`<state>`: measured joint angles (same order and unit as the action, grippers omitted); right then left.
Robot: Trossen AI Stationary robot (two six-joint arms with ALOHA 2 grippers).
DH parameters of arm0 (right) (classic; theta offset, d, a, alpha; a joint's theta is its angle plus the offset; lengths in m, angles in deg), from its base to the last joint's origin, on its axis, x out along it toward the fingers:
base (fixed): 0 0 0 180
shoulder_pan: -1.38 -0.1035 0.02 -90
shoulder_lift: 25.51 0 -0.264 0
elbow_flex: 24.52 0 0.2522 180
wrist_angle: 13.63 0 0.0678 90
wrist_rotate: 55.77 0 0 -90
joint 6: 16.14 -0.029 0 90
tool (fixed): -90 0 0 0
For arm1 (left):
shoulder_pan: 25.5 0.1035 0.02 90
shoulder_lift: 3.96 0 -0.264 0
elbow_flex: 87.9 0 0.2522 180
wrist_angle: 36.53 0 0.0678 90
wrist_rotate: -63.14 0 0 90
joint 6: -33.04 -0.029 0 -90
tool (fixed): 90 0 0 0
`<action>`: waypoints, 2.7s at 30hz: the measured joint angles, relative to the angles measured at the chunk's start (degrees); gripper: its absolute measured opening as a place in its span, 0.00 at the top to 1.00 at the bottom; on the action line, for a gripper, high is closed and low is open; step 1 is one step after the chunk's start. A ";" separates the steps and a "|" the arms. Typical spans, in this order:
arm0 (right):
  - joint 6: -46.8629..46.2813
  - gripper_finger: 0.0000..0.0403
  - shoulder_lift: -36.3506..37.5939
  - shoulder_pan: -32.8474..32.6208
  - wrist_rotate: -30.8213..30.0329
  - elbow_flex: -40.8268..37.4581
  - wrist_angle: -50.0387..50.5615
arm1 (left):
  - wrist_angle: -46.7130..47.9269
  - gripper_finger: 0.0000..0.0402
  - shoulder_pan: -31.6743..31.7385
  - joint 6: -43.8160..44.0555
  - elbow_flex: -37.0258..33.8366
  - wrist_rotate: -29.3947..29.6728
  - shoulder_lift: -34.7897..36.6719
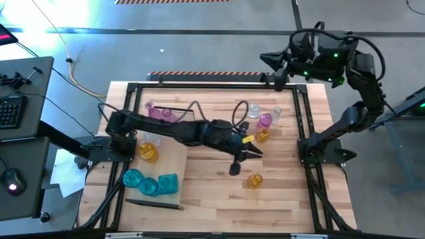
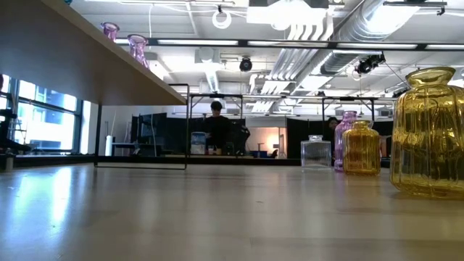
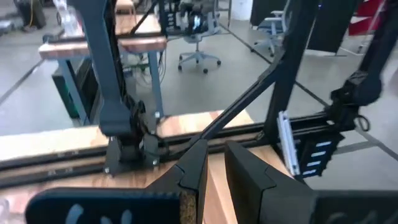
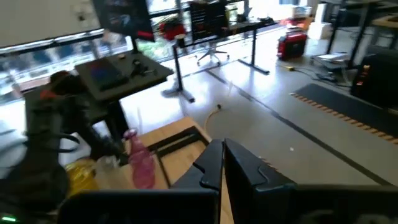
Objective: Sort vases onto shelf
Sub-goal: Put the bottom yellow flower vase on the shelf
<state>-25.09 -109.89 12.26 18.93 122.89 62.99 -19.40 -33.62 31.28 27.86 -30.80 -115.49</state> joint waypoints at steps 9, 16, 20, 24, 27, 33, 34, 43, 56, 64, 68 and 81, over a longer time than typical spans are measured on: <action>-2.95 1.00 0.28 -0.02 4.46 -0.01 4.23 | 0.40 0.88 -0.48 0.80 4.99 -0.70 -7.74; -8.05 1.00 0.26 -0.04 4.81 -0.01 8.03 | 4.92 0.88 -2.21 -5.75 6.72 -0.86 -10.96; -9.06 1.00 0.26 -0.04 4.81 -0.01 8.16 | 7.89 0.88 -2.51 -5.99 6.80 -0.87 -10.86; -9.21 1.00 0.19 -0.04 3.90 -0.01 8.05 | 10.39 0.88 -1.97 -7.50 6.80 -0.76 -10.88; -9.21 1.00 0.10 -0.04 3.42 -0.01 8.04 | 11.42 0.86 -1.56 -8.45 6.84 -0.44 -11.43; -9.19 1.00 0.02 -0.04 3.39 -0.01 7.22 | 12.31 0.77 -1.58 -10.14 6.75 -0.44 -13.59; -9.16 1.00 0.00 -0.04 3.39 -0.01 7.22 | 12.46 0.75 -1.57 -10.42 6.75 -0.44 -13.69; -9.06 1.00 0.00 -0.04 3.39 -0.01 7.22 | 11.37 0.63 -1.57 -12.28 6.80 -0.52 -15.26; -8.79 1.00 0.00 -0.04 3.39 -0.01 7.18 | 10.36 0.58 -1.61 -12.92 6.74 -4.37 -18.27; -9.01 1.00 0.00 -0.04 3.39 -0.01 7.13 | 9.97 0.58 -1.64 -12.92 6.75 -4.33 -18.20; -9.01 1.00 0.00 -0.04 3.39 -0.01 6.55 | 9.42 0.58 -1.66 -11.68 6.74 -4.34 -19.03; -9.01 1.00 0.00 -0.04 3.42 -0.01 6.28 | 8.97 0.58 -1.75 -10.21 6.80 -4.41 -20.74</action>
<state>-34.10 -109.89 12.21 22.35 122.89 69.27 -10.43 -35.37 21.07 34.66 -35.22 -136.23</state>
